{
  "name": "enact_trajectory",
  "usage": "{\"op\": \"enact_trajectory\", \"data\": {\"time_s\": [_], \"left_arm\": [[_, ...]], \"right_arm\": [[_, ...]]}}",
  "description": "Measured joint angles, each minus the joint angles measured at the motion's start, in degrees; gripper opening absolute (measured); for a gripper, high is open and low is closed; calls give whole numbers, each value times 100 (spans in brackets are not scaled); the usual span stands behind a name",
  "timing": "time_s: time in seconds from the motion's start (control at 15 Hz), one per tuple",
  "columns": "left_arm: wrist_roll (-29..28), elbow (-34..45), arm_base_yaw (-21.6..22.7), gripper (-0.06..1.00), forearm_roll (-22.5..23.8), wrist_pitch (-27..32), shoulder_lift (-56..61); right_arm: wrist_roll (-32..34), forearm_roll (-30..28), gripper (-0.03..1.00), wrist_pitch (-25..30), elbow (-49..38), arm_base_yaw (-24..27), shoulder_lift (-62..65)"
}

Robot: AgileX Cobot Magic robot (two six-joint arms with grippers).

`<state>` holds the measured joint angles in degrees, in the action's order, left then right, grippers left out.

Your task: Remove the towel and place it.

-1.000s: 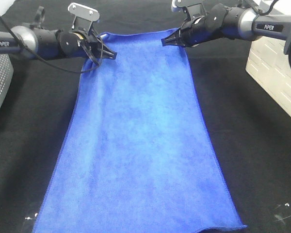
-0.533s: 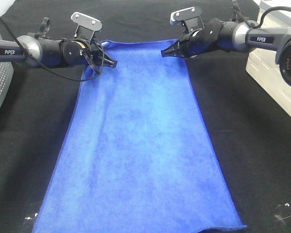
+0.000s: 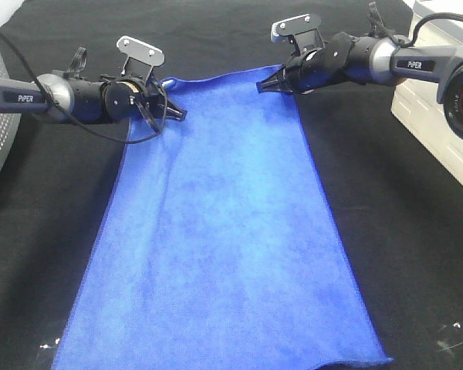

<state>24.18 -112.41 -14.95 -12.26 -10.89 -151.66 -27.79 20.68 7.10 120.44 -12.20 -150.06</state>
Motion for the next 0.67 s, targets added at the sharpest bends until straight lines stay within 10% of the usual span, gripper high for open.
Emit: {"op": "enact_trajectory", "data": {"time_s": [0.27, 0.67], "left_arm": [[-63, 0, 0, 78, -29, -441, -6], [246, 0, 0, 83, -29, -160, 126]], "right_arm": [[-11, 0, 71, -109, 0, 0, 0], [-34, -115, 76, 275, -17, 195, 269]]}}
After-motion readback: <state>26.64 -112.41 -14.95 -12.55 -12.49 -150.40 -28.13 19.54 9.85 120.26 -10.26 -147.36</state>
